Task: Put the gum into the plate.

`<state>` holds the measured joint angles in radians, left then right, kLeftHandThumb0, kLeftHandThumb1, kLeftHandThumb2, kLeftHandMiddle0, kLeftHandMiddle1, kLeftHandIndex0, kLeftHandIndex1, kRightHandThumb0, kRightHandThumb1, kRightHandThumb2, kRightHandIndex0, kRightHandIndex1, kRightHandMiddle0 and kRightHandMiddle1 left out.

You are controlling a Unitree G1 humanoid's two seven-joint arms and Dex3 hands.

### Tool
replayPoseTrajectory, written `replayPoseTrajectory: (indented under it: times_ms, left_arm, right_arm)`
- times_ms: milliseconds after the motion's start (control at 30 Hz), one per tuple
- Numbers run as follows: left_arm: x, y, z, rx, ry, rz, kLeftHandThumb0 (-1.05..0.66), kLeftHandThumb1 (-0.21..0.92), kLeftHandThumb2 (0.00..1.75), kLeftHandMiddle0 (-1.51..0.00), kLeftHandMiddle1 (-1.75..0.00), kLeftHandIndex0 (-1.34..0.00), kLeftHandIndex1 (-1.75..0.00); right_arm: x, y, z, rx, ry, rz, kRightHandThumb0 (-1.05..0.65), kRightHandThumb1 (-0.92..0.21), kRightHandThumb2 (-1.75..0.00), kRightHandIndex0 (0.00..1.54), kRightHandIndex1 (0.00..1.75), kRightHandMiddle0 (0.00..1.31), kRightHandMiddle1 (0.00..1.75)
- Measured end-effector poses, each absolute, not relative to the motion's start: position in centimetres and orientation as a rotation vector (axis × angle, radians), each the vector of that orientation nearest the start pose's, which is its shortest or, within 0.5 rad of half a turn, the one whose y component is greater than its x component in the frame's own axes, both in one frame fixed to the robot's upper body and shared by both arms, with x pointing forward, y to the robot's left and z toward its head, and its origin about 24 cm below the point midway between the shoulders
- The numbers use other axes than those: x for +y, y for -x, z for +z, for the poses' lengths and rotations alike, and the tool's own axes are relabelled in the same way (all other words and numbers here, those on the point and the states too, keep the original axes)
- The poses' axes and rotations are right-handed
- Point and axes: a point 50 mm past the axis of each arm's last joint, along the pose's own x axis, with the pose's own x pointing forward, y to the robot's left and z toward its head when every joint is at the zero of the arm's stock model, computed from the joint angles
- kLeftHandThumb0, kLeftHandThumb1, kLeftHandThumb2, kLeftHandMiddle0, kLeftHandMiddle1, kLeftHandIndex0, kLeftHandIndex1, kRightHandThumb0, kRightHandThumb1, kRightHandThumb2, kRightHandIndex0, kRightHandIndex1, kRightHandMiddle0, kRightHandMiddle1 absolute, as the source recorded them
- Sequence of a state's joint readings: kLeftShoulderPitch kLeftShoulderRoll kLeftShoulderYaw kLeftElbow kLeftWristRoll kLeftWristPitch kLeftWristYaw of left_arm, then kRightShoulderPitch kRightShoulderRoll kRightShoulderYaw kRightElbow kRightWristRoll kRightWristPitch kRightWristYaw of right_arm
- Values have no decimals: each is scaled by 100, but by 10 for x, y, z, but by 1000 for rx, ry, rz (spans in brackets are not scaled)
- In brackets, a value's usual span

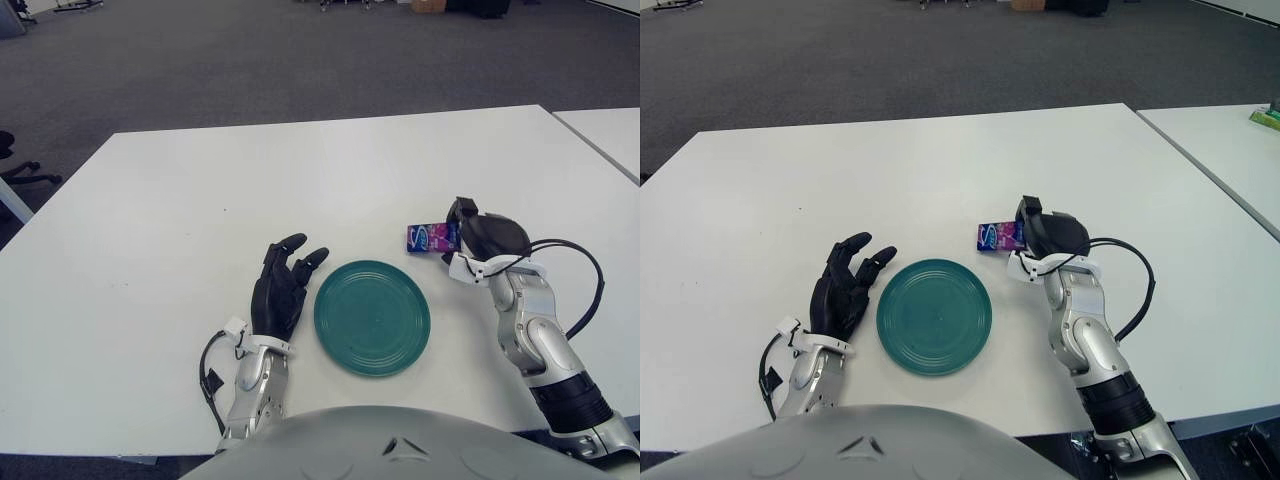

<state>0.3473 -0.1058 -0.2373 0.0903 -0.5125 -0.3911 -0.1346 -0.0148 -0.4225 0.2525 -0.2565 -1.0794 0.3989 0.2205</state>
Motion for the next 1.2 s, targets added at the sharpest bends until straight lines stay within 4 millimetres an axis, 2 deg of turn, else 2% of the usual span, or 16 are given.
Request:
replayPoseTrajectory:
  times_ms: [400, 700, 1200]
  left_arm:
    - [110, -174, -8, 12, 628, -24, -91, 92, 89, -45, -87, -9, -119]
    - [114, -174, -8, 13, 629, -21, -91, 92, 88, -45, -88, -10, -119]
    - [120, -173, -6, 7, 628, -26, -92, 92, 88, -43, -87, -10, -120]
  right_arm:
    - [-165, -246, 97, 40, 1375, 44, -38, -72, -75, 58, 111, 36, 169]
    - [-158, -247, 101, 18, 1353, 62, -38, -73, -73, 54, 128, 37, 167]
    - [-134, -244, 109, -36, 1339, 143, -38, -74, -69, 51, 120, 38, 166]
